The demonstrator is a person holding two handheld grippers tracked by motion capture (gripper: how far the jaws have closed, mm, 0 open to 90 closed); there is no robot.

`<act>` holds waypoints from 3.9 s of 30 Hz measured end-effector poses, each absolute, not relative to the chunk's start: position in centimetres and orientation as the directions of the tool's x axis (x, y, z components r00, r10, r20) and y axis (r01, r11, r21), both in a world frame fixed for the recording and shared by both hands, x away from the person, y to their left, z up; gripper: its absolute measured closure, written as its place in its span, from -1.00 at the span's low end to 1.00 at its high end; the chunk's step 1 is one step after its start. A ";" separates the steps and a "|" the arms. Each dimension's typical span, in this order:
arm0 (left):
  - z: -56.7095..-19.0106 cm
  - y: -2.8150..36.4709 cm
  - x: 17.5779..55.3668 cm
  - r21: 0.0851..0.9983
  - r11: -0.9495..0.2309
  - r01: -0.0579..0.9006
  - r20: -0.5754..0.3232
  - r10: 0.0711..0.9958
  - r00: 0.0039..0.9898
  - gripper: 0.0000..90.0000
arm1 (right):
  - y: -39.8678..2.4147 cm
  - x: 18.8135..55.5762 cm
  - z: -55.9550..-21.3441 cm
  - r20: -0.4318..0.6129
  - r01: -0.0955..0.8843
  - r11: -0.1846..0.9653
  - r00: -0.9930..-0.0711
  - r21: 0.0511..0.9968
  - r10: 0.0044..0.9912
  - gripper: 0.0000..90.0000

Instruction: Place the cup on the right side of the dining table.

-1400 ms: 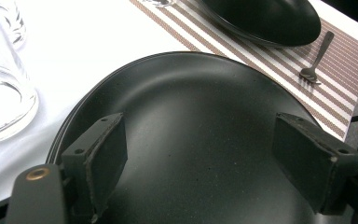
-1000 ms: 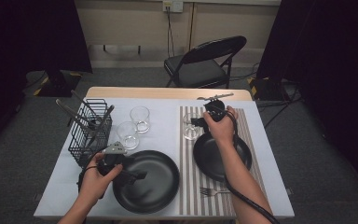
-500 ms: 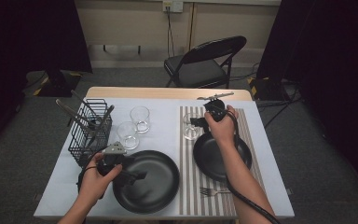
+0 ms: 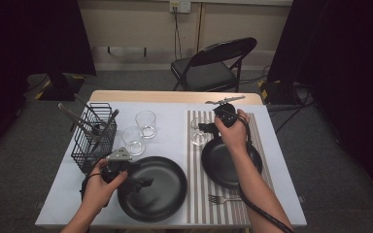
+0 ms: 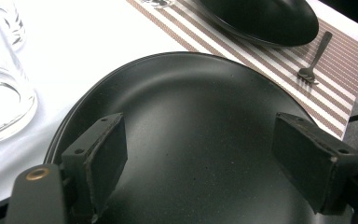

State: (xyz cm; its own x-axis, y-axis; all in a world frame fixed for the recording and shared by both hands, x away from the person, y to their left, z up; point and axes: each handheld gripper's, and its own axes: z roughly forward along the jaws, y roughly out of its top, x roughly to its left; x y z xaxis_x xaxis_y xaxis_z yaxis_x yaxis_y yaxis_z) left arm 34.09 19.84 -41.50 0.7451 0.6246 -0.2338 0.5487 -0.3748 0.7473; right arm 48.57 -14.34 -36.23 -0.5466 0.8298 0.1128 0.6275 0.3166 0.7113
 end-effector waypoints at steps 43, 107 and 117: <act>-41.4 19.7 34.1 0.746 -0.382 0.546 -0.225 0.626 0.746 -0.59 | -16.5 45.4 -35.1 0.140 0.610 0.320 -0.585 0.725 0.799 -0.48; -41.8 19.5 34.2 0.737 -0.388 0.553 -0.231 0.625 0.746 -0.59 | -19.8 41.9 -38.2 0.178 0.616 0.304 -0.596 0.727 0.783 -0.48; -41.8 19.4 34.2 0.735 -0.394 0.552 -0.227 0.624 0.748 -0.59 | -20.2 41.4 -38.4 0.177 0.613 0.302 -0.596 0.731 0.783 -0.49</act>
